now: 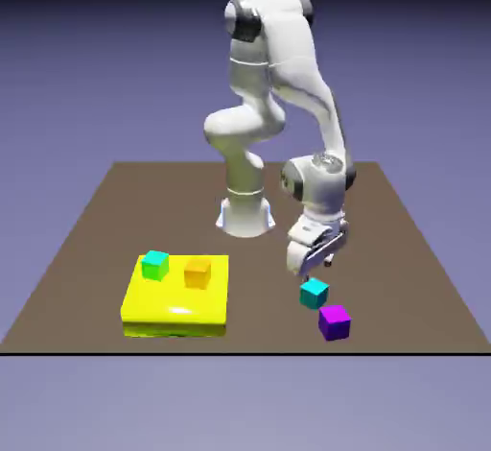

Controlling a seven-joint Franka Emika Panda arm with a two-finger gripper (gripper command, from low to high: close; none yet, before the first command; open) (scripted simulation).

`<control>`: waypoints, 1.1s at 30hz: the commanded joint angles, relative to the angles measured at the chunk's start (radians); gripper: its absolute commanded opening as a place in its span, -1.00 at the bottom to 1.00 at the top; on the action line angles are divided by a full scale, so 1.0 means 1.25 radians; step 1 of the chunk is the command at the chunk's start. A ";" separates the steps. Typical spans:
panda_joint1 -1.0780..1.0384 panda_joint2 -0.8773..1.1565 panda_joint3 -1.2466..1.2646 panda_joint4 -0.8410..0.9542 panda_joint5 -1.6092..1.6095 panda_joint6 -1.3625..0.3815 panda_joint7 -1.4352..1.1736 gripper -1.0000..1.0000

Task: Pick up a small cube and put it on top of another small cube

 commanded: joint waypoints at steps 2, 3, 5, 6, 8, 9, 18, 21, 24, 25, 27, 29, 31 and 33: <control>-0.016 0.058 0.019 0.010 0.017 0.048 -0.013 0.00; -0.024 0.087 0.029 0.015 0.026 0.072 -0.019 0.00; -0.040 0.145 0.049 0.025 0.043 0.120 -0.032 0.00; -0.043 0.157 0.053 0.027 0.046 0.130 -0.034 0.00; -0.043 0.157 0.053 0.027 0.046 0.130 -0.034 -1.00; -0.035 0.128 0.043 0.022 0.038 0.106 -0.028 -1.00; -0.046 -0.087 -0.066 0.007 -0.043 -0.089 -0.029 -1.00; -0.126 -0.174 -0.151 0.024 -0.095 -0.187 -0.082 -1.00; -0.207 -0.261 -0.236 0.042 -0.147 -0.285 -0.135 -1.00; -0.234 -0.290 -0.264 0.048 -0.164 -0.317 -0.153 -1.00; -0.269 -0.327 -0.300 0.055 -0.186 -0.360 -0.176 -1.00; -0.269 -0.298 -0.301 0.047 -0.170 -0.325 -0.189 -1.00; -0.270 -0.240 -0.302 0.031 -0.137 -0.256 -0.214 -1.00; -0.270 -0.182 -0.302 0.015 -0.104 -0.186 -0.239 -1.00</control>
